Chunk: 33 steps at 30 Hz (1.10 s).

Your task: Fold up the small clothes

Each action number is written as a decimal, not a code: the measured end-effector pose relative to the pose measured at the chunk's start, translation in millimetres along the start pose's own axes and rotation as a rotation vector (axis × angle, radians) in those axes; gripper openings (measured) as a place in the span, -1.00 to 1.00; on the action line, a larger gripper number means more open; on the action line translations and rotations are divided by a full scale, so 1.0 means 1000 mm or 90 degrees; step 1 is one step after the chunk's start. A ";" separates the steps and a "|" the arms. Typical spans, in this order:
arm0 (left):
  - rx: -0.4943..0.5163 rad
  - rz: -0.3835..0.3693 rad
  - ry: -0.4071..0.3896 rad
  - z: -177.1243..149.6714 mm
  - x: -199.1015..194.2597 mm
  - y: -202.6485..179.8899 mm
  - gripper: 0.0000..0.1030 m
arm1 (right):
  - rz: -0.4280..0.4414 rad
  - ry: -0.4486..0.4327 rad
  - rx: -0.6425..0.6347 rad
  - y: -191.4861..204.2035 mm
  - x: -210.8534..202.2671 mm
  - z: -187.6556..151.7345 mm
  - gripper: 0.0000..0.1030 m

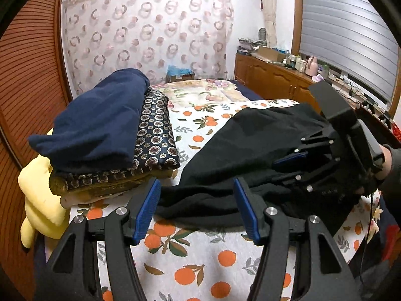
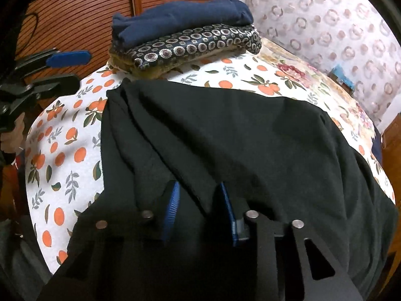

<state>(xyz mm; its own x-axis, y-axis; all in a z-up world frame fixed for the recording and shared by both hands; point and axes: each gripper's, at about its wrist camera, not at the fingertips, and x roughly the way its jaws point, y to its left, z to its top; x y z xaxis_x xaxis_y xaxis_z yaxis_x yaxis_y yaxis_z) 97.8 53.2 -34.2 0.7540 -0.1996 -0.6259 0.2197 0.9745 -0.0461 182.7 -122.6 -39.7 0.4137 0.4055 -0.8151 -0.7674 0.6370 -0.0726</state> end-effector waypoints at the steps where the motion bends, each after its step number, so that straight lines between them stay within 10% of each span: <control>1: 0.000 -0.002 -0.001 -0.001 0.000 0.000 0.19 | -0.004 0.000 0.001 0.000 -0.001 -0.001 -0.66; 2: 0.000 -0.003 -0.002 -0.001 -0.001 -0.001 0.19 | -0.010 -0.001 0.002 -0.001 0.001 0.001 -0.96; 19: -0.012 -0.038 -0.035 0.004 -0.017 -0.014 0.19 | -0.225 -0.254 0.105 -0.069 -0.178 0.007 -0.96; 28: 0.015 -0.065 -0.019 0.002 -0.007 -0.040 0.20 | -0.395 -0.127 0.257 -0.178 -0.160 -0.042 -0.94; 33: 0.021 -0.075 -0.013 0.003 -0.002 -0.054 0.20 | -0.388 -0.101 0.302 -0.169 -0.145 -0.072 -0.38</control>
<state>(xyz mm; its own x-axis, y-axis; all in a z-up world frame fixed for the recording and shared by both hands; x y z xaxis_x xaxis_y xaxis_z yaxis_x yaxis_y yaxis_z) 86.0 1.0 -28.1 0.7337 -0.3147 -0.6022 0.3276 0.9403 -0.0922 217.5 -336.5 49.0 0.7867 -0.0397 -0.6160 -0.1067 0.9742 -0.1990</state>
